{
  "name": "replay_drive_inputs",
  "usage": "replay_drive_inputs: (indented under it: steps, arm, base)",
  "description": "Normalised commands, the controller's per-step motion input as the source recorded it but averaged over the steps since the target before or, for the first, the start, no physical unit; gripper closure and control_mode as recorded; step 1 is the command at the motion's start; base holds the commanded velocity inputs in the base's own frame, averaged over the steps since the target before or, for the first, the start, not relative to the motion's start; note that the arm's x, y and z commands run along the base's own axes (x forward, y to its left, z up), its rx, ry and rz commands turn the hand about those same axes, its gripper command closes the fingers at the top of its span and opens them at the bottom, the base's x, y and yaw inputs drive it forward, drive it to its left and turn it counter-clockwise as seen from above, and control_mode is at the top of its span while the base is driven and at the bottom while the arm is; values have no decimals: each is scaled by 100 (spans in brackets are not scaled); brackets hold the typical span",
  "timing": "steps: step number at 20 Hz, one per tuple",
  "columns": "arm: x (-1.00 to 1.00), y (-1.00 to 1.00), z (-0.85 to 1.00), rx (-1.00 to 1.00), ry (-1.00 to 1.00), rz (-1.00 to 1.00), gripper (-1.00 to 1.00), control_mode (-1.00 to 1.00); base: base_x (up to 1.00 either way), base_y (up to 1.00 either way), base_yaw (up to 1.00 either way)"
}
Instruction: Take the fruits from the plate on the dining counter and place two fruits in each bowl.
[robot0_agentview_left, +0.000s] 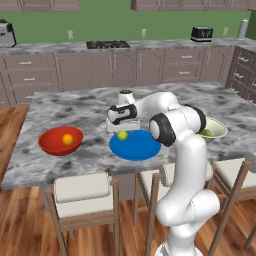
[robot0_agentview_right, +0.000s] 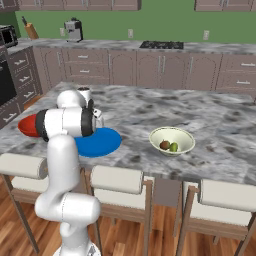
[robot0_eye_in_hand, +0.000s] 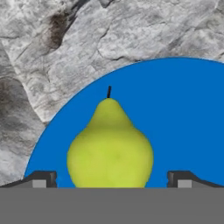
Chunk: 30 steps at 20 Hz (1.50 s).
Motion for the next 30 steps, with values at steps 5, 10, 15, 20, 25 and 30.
replay_drive_inputs:
  steps: [5,10,15,20,25,30]
  arm:
    - [10,0,-23,0,0,0,-100,-100]
    - [0,0,-4,0,0,0,-100,-100]
    - [0,1,0,0,0,0,100,-100]
    - [0,8,20,0,-1,1,100,-100]
    - [-4,81,83,3,-4,13,100,-100]
    - [-16,100,73,0,0,13,100,-100]
  base:
    - [0,0,0]
    - [0,0,0]
    - [0,0,0]
    - [0,0,0]
    - [0,0,0]
    - [0,0,0]
